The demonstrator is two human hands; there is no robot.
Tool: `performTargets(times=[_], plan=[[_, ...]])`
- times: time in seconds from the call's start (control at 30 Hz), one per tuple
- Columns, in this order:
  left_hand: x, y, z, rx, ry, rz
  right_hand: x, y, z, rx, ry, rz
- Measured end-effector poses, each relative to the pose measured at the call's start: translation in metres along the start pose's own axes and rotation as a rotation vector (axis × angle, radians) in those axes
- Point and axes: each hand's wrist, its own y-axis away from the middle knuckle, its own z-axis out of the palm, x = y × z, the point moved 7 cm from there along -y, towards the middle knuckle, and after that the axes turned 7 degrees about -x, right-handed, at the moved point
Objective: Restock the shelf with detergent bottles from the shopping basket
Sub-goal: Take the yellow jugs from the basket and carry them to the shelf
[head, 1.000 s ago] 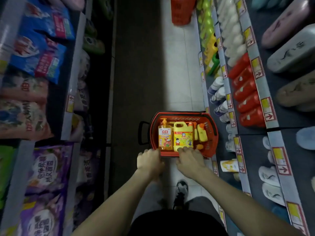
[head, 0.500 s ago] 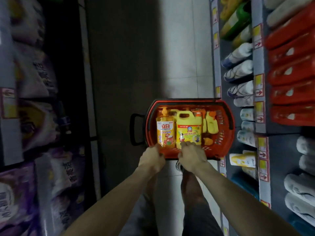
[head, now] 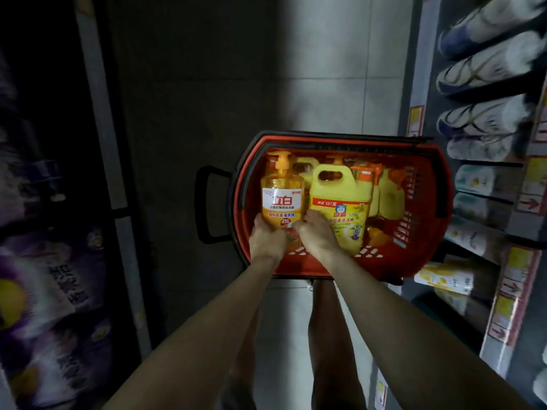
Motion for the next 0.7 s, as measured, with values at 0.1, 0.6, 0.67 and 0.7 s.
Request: performTargets(times=[0.1,0.6,0.67,0.7], plan=[[-0.002,-0.007,0.002,-0.010,0.089,-0.028,0.005,-0.021,0.015,-0.005,-0.089,0.008],[-0.008,-0.033,0.014,-0.076,0.314,-0.014,0.046,-0.078,0.043,0.109,-0.347,0.028],[-0.002,-0.021,0.012,-0.105,0.310,0.002,0.035,-0.051,0.036,0.091,-0.476,0.016],[0.000,-0.014,0.013,-0.129,0.312,0.014,0.026,-0.030,0.032,0.070,-0.545,0.036]])
